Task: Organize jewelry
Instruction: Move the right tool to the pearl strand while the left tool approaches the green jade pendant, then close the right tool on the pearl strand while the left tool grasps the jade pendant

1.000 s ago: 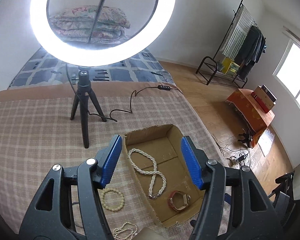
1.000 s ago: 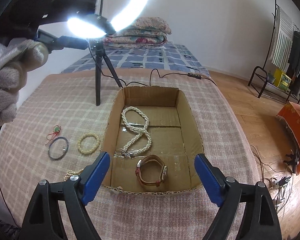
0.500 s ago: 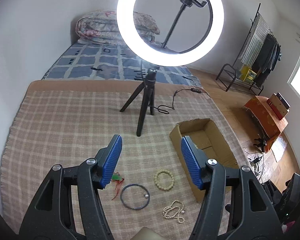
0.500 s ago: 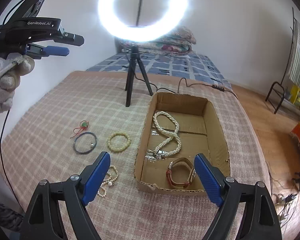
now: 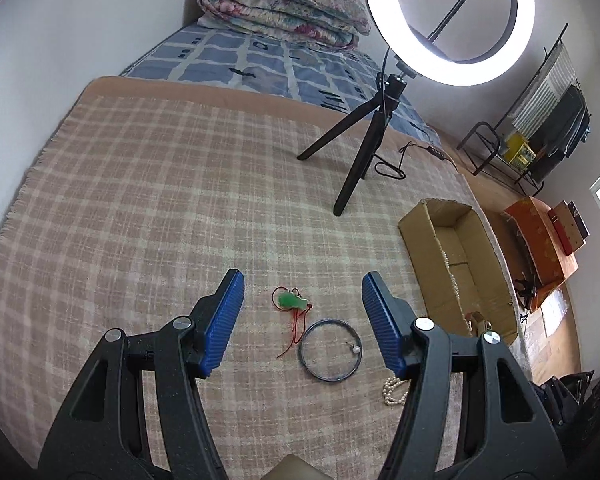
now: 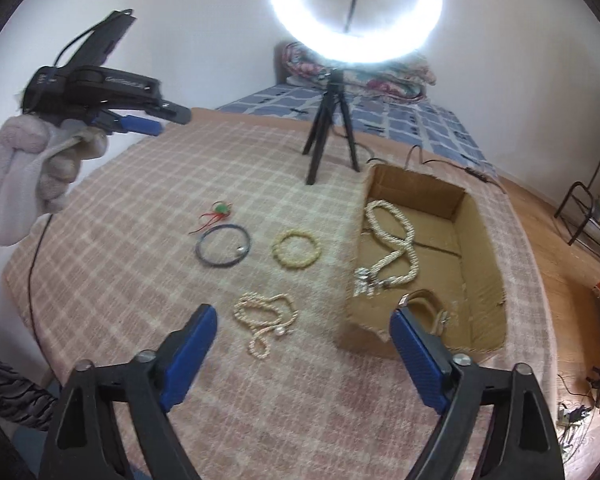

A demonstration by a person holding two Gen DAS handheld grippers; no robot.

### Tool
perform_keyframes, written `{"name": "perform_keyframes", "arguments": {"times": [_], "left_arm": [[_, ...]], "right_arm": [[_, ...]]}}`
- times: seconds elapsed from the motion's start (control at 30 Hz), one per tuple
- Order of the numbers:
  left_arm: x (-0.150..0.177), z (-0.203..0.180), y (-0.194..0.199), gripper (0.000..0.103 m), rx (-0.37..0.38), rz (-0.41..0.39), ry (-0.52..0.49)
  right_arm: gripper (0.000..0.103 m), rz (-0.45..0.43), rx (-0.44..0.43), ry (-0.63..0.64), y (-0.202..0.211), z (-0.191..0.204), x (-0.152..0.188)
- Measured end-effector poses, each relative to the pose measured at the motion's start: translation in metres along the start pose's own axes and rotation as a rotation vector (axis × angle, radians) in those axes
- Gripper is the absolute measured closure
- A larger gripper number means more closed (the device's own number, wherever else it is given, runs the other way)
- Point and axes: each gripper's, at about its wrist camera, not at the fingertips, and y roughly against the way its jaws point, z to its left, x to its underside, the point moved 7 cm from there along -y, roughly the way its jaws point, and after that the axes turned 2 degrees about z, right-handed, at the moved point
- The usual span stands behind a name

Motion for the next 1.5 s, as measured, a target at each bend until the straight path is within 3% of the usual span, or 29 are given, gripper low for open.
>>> {"name": "perform_keyframes", "arguments": {"times": [0.1, 0.13, 0.27, 0.37, 0.53, 0.87, 0.93, 1.2, 1.5], "left_arm": [[0.004, 0.006, -0.012, 0.042, 0.022, 0.032, 0.014], [0.006, 0.008, -0.016, 0.047, 0.032, 0.045, 0.018], [0.008, 0.01, -0.027, 0.049, 0.058, 0.073, 0.021], [0.012, 0.01, -0.036, 0.056, 0.068, 0.1, 0.019], [0.017, 0.009, -0.051, 0.056, 0.09, 0.141, 0.024], [0.024, 0.016, -0.087, 0.057, 0.11, 0.224, 0.078], [0.028, 0.018, -0.095, 0.063, 0.106, 0.246, 0.092], [0.033, 0.015, -0.115, 0.063, 0.103, 0.283, 0.105], [0.037, 0.007, -0.133, 0.063, 0.028, 0.29, 0.037]], "right_arm": [[0.035, 0.047, -0.049, -0.001, -0.011, 0.011, 0.011], [0.042, 0.069, -0.068, -0.002, -0.017, 0.015, 0.016], [0.061, 0.129, -0.13, -0.013, -0.033, 0.022, 0.027], [0.068, 0.15, -0.177, -0.031, -0.043, 0.025, 0.03], [0.07, 0.165, -0.248, -0.028, -0.059, 0.036, 0.025], [0.072, 0.213, -0.204, 0.004, -0.097, 0.038, 0.014], [0.072, 0.217, -0.206, -0.002, -0.1, 0.037, 0.012], [0.072, 0.232, -0.195, 0.011, -0.107, 0.04, 0.013], [0.072, 0.235, -0.181, 0.01, -0.111, 0.038, 0.013]]}}
